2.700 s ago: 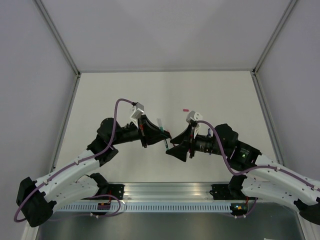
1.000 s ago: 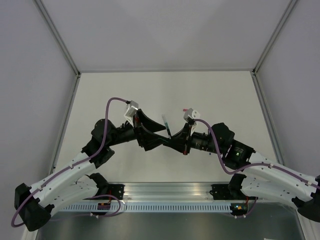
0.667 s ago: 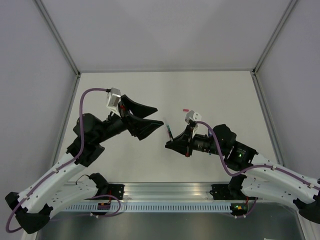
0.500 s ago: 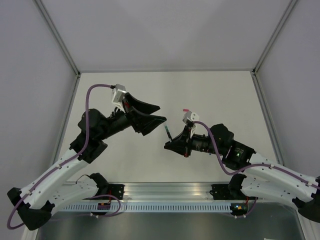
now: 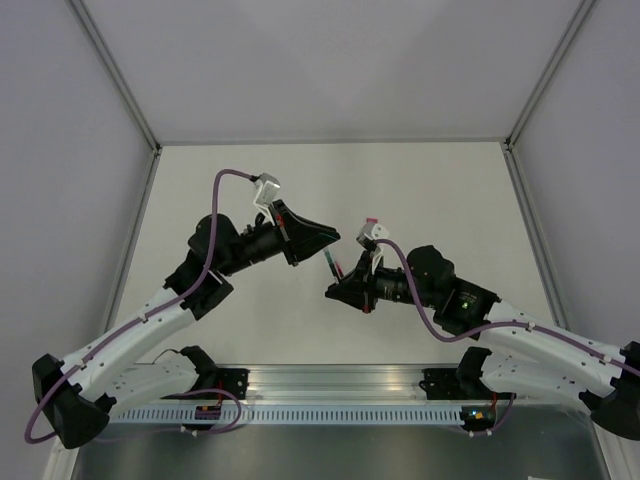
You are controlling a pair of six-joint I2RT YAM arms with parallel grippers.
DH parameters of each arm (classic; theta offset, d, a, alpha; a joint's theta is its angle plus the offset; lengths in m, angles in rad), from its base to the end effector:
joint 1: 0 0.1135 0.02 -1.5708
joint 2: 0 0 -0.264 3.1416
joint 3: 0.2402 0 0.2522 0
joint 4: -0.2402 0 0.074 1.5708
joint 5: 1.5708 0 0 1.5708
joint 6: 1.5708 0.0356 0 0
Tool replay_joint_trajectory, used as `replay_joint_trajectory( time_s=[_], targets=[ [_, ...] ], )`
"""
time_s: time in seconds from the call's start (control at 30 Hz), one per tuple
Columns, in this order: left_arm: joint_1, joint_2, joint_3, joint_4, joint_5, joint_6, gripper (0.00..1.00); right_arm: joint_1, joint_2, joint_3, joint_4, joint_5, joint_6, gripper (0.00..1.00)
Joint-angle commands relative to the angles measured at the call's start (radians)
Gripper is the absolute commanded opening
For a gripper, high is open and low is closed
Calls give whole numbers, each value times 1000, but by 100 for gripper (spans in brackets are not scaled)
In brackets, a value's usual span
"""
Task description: Insert the pens into the pen caps
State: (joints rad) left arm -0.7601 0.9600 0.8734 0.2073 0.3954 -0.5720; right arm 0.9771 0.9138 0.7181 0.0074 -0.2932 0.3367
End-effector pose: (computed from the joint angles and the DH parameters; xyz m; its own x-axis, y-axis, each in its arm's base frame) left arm 0.1528 -0.1642 0.3812 -0.4208 -0.2892 -0.8598 0.8149 0.2959 -0.4984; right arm 0.1128 0.1855 0.3135 -0.4135 -0.0472 -0.9093 -0.8643 0.3346 0.3756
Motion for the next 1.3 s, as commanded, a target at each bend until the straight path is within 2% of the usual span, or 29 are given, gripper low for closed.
replay_joint_trajectory(
  time_s=[0.0, 0.37, 1.27],
  targets=[
    [1, 0, -54, 61, 43, -20, 2, 3, 19, 38, 100, 6, 5, 0],
    [1, -49, -180, 129, 117, -52, 2, 2, 69, 162, 107, 216, -10, 0],
    [1, -29, -306, 216, 234, -60, 2, -5, 204, 446, 36, 388, -130, 0]
  ],
)
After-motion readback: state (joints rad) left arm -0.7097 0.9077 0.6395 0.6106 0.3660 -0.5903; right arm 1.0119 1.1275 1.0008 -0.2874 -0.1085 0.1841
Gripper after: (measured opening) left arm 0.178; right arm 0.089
